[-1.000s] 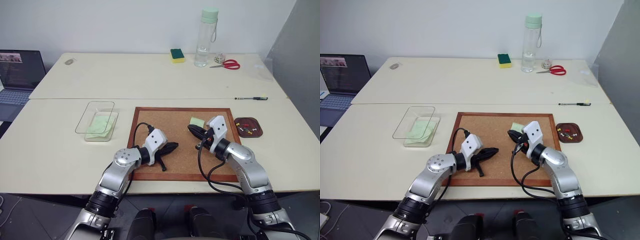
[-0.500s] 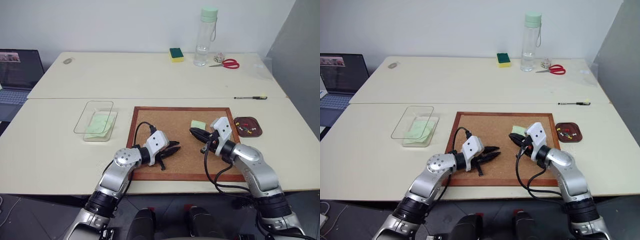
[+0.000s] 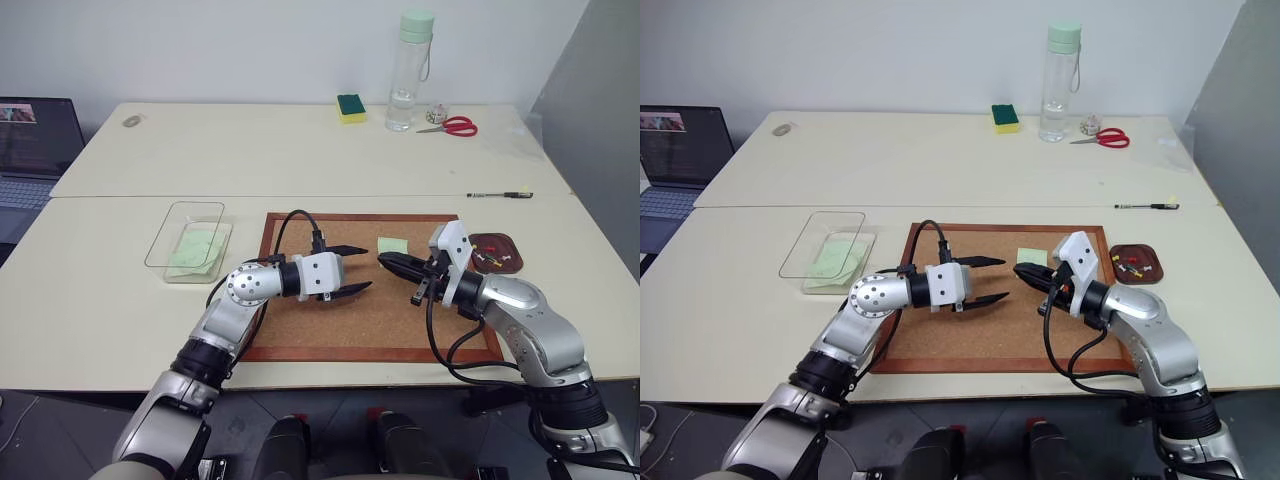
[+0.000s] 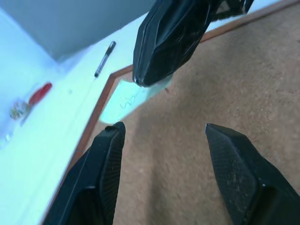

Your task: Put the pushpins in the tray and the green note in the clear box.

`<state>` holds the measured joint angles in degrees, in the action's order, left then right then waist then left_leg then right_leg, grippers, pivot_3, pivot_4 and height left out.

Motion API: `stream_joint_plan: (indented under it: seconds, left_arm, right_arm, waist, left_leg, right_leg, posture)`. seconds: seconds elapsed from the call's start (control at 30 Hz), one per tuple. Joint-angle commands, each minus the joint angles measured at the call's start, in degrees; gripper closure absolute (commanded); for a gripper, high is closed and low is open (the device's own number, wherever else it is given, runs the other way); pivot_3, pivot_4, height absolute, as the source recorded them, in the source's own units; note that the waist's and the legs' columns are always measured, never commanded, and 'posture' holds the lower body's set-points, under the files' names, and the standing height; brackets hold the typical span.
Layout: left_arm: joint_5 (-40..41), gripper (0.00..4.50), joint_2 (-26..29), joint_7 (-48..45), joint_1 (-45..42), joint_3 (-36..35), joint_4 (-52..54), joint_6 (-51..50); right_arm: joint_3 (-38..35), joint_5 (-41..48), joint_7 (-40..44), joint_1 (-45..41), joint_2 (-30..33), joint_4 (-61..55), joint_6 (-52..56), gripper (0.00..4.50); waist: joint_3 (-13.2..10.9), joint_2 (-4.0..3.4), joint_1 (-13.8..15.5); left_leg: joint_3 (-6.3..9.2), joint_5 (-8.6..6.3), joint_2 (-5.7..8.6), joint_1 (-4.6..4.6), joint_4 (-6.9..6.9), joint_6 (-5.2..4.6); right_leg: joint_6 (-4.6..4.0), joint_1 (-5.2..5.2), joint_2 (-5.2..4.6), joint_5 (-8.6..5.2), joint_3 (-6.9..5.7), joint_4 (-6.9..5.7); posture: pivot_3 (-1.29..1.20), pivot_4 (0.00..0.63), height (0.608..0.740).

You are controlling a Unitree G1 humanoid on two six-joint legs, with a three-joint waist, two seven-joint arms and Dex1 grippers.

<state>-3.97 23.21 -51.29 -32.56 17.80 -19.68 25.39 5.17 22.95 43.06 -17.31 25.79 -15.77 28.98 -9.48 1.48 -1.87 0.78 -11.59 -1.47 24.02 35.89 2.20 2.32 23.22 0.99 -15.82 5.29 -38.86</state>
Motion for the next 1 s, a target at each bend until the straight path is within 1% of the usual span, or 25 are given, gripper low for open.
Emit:
stream_joint_plan:
  seconds: [0.03,0.3,0.57,0.6,0.63,0.83,0.9,1.0]
  left_arm:
    - [-4.4,1.64,0.2,4.2,-3.4,0.2,-4.5,9.7]
    - [-7.7,1.64,-0.1,7.4,-5.8,0.9,-9.4,16.8]
    - [-8.9,1.64,-0.4,8.2,-6.6,1.8,-11.5,20.0]
    - [-8.9,1.99,-0.4,8.2,-6.6,1.9,-11.3,20.3]
    - [-8.7,2.06,-0.4,8.1,-6.6,1.9,-11.3,20.6]
    - [-8.4,3.17,-0.1,7.6,-6.4,2.1,-11.3,20.9]
    - [-8.3,3.66,-0.1,7.5,-6.4,2.2,-11.3,20.9]
    - [-8.3,4.1,-0.1,7.4,-6.5,2.1,-11.4,21.1]
  right_arm:
    - [0.4,1.4,0.5,-0.8,0.0,-3.3,1.1,4.5]
    - [1.2,2.4,0.5,-0.4,-0.5,-4.7,2.7,4.5]
    - [2.3,2.7,0.8,-0.3,-0.8,-5.3,3.8,4.5]
    - [2.4,2.7,0.8,-0.3,-0.9,-5.3,3.8,4.5]
    - [2.5,2.7,0.8,-0.3,-0.9,-5.3,3.8,4.5]
    - [2.4,2.8,0.7,-0.4,-0.9,-5.2,3.8,4.5]
    - [2.3,2.9,0.7,-0.5,-0.9,-5.1,3.8,4.5]
    - [2.0,3.0,0.5,-0.8,-0.9,-4.7,3.8,4.5]
  waist:
    - [0.0,0.02,0.0]
    - [0.0,0.05,0.0]
    - [0.0,0.05,0.0]
    - [0.0,0.05,0.0]
    - [0.0,0.05,0.0]
    - [0.0,0.05,0.0]
    - [0.0,0.05,0.0]
    - [0.0,0.05,0.0]
  left_leg:
    - [0.0,0.0,0.0,0.0,0.0,0.0]
    - [0.02,0.0,-0.01,0.02,0.0,0.0]
    - [0.04,0.0,-0.01,0.04,0.01,0.0]
    - [0.04,0.0,-0.01,0.04,0.01,0.0]
    - [0.04,0.0,-0.01,0.04,0.01,0.0]
    - [0.05,0.0,-0.01,0.04,0.01,0.0]
    - [0.05,0.0,-0.01,0.04,0.01,0.0]
    - [0.05,0.0,-0.01,0.04,0.01,0.0]
  right_leg:
    - [0.0,0.0,0.0,0.0,0.0,0.0]
    - [0.0,0.01,0.0,0.0,-0.04,0.0]
    - [0.0,0.01,0.0,0.0,-0.08,-0.01]
    - [0.0,0.01,0.01,0.0,-0.08,-0.01]
    - [0.0,0.01,0.0,0.0,-0.08,-0.01]
    - [0.0,0.01,0.01,0.0,-0.09,-0.02]
    - [0.0,0.01,0.01,0.0,-0.1,-0.02]
    - [0.0,0.01,0.01,0.0,-0.11,-0.02]
  posture:
    - [0.0,0.15,0.74]
    - [0.0,0.15,0.74]
    - [0.0,0.15,0.74]
    - [0.0,0.15,0.74]
    - [0.0,0.15,0.74]
    - [0.0,0.15,0.74]
    - [0.0,0.15,0.74]
    - [0.0,0.15,0.74]
